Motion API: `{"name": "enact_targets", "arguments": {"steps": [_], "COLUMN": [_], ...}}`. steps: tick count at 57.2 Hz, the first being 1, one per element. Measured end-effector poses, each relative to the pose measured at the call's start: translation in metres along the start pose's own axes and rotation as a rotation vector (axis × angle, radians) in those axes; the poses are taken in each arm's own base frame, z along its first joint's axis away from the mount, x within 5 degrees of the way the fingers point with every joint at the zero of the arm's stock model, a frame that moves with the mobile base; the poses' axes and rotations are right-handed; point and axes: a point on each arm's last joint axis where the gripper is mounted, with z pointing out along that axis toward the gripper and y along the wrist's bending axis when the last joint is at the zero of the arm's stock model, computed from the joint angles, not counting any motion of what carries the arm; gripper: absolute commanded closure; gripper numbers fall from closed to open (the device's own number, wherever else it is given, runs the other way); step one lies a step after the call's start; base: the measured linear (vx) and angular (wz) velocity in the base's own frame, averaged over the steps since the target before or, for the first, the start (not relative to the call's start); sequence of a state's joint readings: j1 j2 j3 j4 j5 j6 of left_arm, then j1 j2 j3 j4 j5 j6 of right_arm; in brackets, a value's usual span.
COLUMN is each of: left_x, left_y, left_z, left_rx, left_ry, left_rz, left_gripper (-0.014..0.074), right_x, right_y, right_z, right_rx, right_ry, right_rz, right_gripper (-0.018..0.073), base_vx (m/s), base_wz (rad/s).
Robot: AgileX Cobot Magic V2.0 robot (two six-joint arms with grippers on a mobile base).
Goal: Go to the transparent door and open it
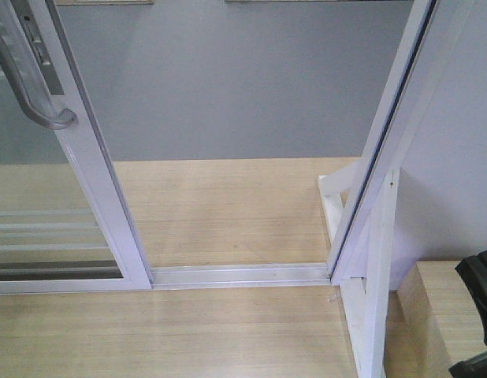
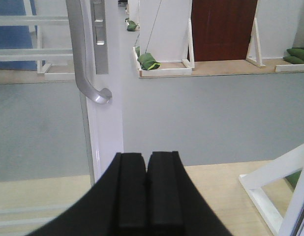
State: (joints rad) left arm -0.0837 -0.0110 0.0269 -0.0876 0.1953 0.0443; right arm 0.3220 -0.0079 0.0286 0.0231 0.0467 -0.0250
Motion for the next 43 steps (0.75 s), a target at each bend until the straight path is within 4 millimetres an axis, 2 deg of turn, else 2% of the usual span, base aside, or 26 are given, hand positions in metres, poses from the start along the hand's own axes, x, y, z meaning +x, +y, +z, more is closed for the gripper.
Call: {"name": "enact_targets", "arguments": {"steps": [17,43], "left_x": [0.0001,0.0001], "left_y": [0.0,0.0], "left_z": [0.0,0.0], "left_rx": [0.0,0.0], "left_ry": [0.001,0.001], "left_rz": [0.0,0.0], "left_gripper": [0.0602,0.0602], "right_x": [0.0032,0.0034], "right_y": [-0.0068,-0.0071], "right_z": [-0.0005,-0.0006], "right_rx": [0.121,0.126], "right_ry": [0.032,0.034], "right_rz": [0.003,0.001], "right_gripper": [0.0562,0.0562], "base_vx": [0.0,0.0], "base_wz": [0.0,0.0]}}
